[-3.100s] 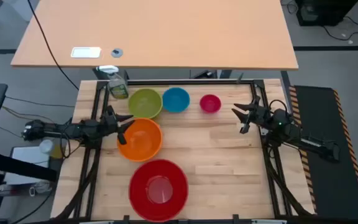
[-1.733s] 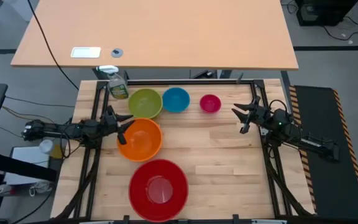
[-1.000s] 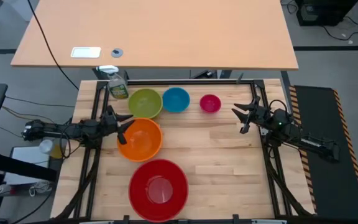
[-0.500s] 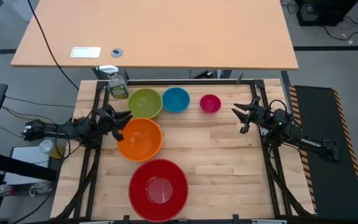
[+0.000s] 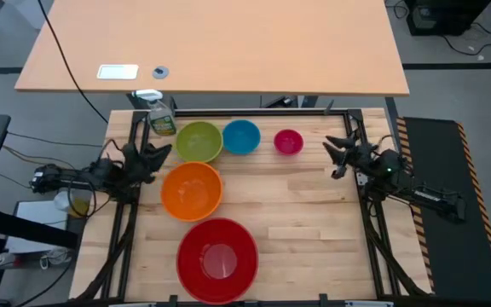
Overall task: Nest bowls inside each other
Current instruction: Stack the orange bowl into the red bowl
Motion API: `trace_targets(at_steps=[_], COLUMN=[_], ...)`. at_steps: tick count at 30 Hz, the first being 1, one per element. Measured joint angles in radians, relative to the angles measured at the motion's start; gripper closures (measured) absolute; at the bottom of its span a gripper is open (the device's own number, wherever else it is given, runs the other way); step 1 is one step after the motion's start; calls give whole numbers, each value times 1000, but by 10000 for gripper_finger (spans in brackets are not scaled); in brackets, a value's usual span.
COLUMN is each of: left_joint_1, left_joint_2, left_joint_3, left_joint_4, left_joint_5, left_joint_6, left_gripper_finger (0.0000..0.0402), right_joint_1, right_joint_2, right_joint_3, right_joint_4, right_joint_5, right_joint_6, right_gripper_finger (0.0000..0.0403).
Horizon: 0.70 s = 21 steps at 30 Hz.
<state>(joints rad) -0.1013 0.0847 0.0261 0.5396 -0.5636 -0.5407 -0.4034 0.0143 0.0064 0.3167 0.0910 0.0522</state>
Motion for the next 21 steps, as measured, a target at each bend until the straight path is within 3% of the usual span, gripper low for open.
trace_targets(at_steps=[5, 7, 11, 21], left_joint_1=[0, 0, 0, 0], left_joint_2=[0, 0, 0, 0], left_joint_3=[0, 0, 1, 1], left_joint_4=[135, 182, 257, 273], left_joint_5=[0, -3, -50, -126], left_joint_6=[-56, -39, -16, -20], left_gripper_finger=[288, 288, 288, 288], right_joint_1=[-7, -7, 5, 38], right_joint_2=[13, 42, 169, 643], right_joint_3=[1, 13, 63, 340], right_joint_4=[132, 123, 113, 128], right_joint_5=[133, 71, -150, -163], right_joint_6=[373, 439, 443, 425], right_gripper_finger=[277, 277, 277, 277])
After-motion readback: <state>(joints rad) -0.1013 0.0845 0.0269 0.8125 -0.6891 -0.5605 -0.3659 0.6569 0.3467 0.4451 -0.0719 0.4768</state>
